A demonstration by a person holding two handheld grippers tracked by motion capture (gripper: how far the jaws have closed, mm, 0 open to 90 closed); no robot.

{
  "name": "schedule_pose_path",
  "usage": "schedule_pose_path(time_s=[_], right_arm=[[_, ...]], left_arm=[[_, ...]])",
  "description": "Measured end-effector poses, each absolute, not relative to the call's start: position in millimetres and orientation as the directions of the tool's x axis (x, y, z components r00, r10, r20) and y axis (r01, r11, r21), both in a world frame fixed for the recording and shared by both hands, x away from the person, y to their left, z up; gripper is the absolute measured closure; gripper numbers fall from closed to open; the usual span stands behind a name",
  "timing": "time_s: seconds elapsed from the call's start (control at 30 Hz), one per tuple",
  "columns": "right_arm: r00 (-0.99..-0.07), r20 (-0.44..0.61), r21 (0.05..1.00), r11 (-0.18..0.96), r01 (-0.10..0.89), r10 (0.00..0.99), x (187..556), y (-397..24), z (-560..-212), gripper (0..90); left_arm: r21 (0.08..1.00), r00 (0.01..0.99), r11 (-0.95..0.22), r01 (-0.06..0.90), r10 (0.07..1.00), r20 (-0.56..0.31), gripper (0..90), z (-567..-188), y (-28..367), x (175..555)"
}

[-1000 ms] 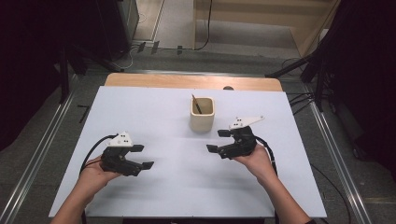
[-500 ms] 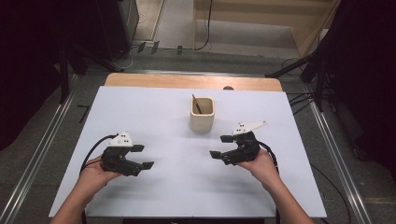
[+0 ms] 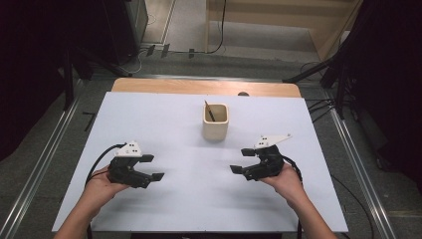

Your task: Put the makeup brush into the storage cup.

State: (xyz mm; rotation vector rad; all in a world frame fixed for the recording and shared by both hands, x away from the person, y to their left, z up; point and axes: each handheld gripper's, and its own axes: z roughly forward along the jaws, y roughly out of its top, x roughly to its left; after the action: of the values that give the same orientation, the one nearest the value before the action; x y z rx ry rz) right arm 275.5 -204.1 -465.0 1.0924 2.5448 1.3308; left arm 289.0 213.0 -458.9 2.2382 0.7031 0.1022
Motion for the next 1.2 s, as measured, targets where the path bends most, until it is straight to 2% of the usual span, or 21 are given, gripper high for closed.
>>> schedule_pose_path(time_s=[1.2], right_arm=[[-0.702, 0.239, 0.729, 0.354, 0.586, 0.671, 258, -252, -477, 21.8]], left_arm=[[0.699, 0.851, -0.559, 0.446, 0.506, -0.138, 24.2, -459, 212, 289]])
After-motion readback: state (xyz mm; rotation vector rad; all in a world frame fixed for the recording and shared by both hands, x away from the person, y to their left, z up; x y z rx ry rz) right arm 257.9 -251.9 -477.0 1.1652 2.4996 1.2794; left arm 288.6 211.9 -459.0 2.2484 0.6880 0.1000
